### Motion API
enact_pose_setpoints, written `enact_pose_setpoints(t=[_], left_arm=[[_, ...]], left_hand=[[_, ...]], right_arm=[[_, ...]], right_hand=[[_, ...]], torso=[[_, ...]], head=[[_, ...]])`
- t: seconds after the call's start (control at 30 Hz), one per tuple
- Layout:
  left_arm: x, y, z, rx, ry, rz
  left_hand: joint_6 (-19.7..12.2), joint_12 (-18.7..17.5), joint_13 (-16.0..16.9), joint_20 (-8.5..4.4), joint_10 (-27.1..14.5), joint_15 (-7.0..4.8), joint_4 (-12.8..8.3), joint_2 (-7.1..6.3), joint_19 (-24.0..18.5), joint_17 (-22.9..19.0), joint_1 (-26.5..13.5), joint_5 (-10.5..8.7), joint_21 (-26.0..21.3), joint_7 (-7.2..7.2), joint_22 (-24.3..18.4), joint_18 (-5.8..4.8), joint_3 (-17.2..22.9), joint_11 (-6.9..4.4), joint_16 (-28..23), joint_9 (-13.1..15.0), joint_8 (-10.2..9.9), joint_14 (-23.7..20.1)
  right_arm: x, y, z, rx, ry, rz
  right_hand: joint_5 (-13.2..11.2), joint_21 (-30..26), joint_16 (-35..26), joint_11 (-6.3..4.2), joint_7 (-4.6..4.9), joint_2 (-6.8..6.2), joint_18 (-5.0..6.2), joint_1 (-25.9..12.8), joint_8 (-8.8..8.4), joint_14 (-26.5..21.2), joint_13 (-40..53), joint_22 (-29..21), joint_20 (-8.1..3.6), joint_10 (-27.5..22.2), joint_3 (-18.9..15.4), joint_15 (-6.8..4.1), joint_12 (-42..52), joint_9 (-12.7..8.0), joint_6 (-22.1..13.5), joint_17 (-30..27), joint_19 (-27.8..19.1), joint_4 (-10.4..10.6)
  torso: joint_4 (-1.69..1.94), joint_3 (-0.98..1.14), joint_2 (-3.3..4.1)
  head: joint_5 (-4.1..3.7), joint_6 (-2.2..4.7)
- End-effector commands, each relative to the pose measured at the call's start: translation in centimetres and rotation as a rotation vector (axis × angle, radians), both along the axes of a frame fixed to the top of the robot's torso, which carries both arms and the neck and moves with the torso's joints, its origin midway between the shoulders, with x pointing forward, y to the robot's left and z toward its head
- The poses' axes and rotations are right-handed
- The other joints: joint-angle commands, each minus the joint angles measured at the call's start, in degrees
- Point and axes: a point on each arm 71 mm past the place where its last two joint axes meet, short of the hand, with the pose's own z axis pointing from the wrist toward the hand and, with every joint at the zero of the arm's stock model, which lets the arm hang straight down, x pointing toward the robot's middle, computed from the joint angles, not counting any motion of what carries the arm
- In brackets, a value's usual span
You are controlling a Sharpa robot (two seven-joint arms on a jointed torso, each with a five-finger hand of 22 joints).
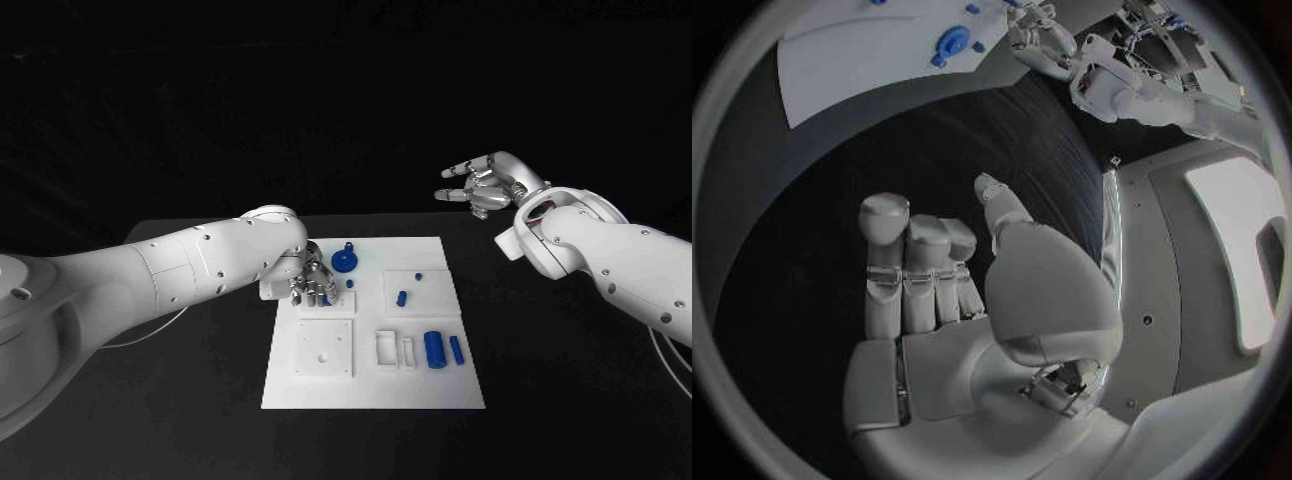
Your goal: Assemble the parts on the task board
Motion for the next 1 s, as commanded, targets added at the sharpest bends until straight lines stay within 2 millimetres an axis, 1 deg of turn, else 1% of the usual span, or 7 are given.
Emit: enact_pose_setpoints(t=[0.03, 0.13, 0.27, 0.5, 0.8, 0.87, 1.0], left_arm=[[-0.19, -0.20, -0.45, 0.007, 0.022, -0.010], [-0.12, -0.23, -0.53, 0.006, 0.019, -0.006], [0.00, -0.32, -0.60, 0.005, 0.016, -0.002], [-0.02, -0.65, -0.70, 0.006, 0.021, -0.009], [-0.10, -0.81, -0.88, 0.008, 0.029, -0.014], [-0.09, -0.67, -0.90, 0.010, 0.029, -0.010], [-0.04, -0.31, -0.92, 0.013, 0.026, -0.001]], left_hand=[[10.79, 0.17, -0.09, -0.18, 2.62, -0.41, 0.26, 2.08, 0.44, -0.08, 2.09, -0.55, -0.27, -7.20, 0.14, -0.25, 0.19, -0.64, -0.03, -0.01, 0.04, -0.05], [10.74, 0.15, -0.10, -0.15, 2.62, -0.40, 0.65, 2.48, 0.52, -0.16, 1.99, -2.77, -0.54, -7.20, 0.27, -0.28, -0.05, -0.63, -0.09, 0.00, -0.01, -0.05], [10.79, 0.21, -0.08, -0.15, 2.62, -0.40, 1.18, 2.89, 0.68, 0.01, 1.73, -3.97, -0.81, -7.24, 0.43, -0.31, -0.41, -0.63, 0.00, 0.07, 0.04, 0.01], [10.90, 0.34, -0.03, -0.14, 2.62, -0.40, 1.49, 2.94, 0.83, 0.24, 1.71, -4.53, -1.13, -7.29, 0.62, -0.35, -0.83, -0.64, 0.16, 0.17, 0.13, 0.02], [11.06, 0.40, -0.01, -0.11, 2.62, -0.38, 2.61, 1.75, 1.08, 0.40, 1.70, -5.17, -1.88, -7.40, 1.10, -0.45, -2.76, -0.64, 0.26, -0.01, 0.03, 0.00], [11.05, 0.38, -0.02, -0.09, 2.62, -0.38, 3.50, 1.04, 1.14, 0.23, 1.21, -8.68, -2.06, -7.47, 1.16, -0.48, -4.00, -0.65, 0.14, -0.03, 0.02, -0.04], [11.06, 0.15, -0.09, -0.10, 2.62, -0.40, 5.94, -0.70, 1.31, -0.32, 1.28, -13.63, -2.66, -7.59, 1.28, -0.58, -7.28, -0.67, -0.28, -0.16, -0.06, -0.11]], right_arm=[[-0.02, 0.16, -0.06, -0.008, 0.003, 0.013], [-0.02, 0.19, -0.07, -0.009, 0.003, 0.014], [-0.02, 0.22, -0.07, -0.009, 0.004, 0.015], [-0.02, 0.26, -0.08, -0.008, 0.005, 0.016], [-0.01, 0.27, -0.09, -0.008, 0.005, 0.016], [-0.01, 0.25, -0.10, -0.008, 0.005, 0.016], [-0.01, 0.19, -0.14, -0.009, 0.005, 0.015]], right_hand=[[0.27, -0.38, -0.23, -0.02, 0.00, 0.22, 1.00, -0.27, -0.17, 0.21, -0.03, 2.07, 0.26, -0.30, -0.11, -0.04, 0.11, 0.04, -0.09, 0.07, 2.98, -0.19], [0.27, -0.38, -0.23, -0.02, 0.00, 0.22, 1.00, -0.27, -0.17, 0.21, -0.03, 2.07, 0.26, -0.30, -0.11, -0.04, 0.11, 0.04, -0.09, 0.07, 2.98, -0.19], [0.27, -0.38, -0.23, -0.02, 0.00, 0.22, 1.00, -0.27, -0.17, 0.21, -0.03, 2.07, 0.26, -0.30, -0.11, -0.04, 0.11, 0.04, -0.09, 0.07, 2.98, -0.19], [0.27, -0.38, -0.23, -0.02, 0.00, 0.22, 1.00, -0.27, -0.17, 0.21, -0.03, 2.07, 0.26, -0.30, -0.11, -0.04, 0.11, 0.04, -0.09, 0.07, 2.98, -0.19], [0.37, -0.48, -0.38, -0.02, 0.02, 0.18, 1.01, -0.12, -0.17, 0.17, -0.13, 1.97, 0.27, -0.37, -0.09, -0.03, -0.02, 0.04, -0.24, 0.00, 2.97, -0.24], [0.38, -0.58, -0.42, -0.01, 0.03, 0.15, 1.02, -0.16, -0.18, 0.16, -0.16, 1.94, 0.27, -0.39, -0.12, -0.02, -0.07, 0.03, -0.35, -0.04, 2.96, -0.21], [0.39, -0.72, -0.49, 0.00, 0.04, 0.11, 1.04, -0.20, -0.20, 0.14, -0.20, 1.89, 0.28, -0.43, -0.15, -0.02, -0.13, 0.02, -0.50, -0.10, 2.94, -0.19]], torso=[[-0.06, 0.02, 0.00], [-0.09, 0.04, 0.03], [-0.09, 0.08, 0.02], [-0.12, 0.10, -0.02], [-0.05, 0.11, -0.02], [-0.04, 0.08, -0.02], [-0.03, 0.05, -0.03]], head=[[0.00, 0.01], [-0.04, -0.01], [-0.05, -0.01], [-0.13, -0.09], [-0.34, -0.05], [-0.39, -0.05], [-0.45, -0.05]])
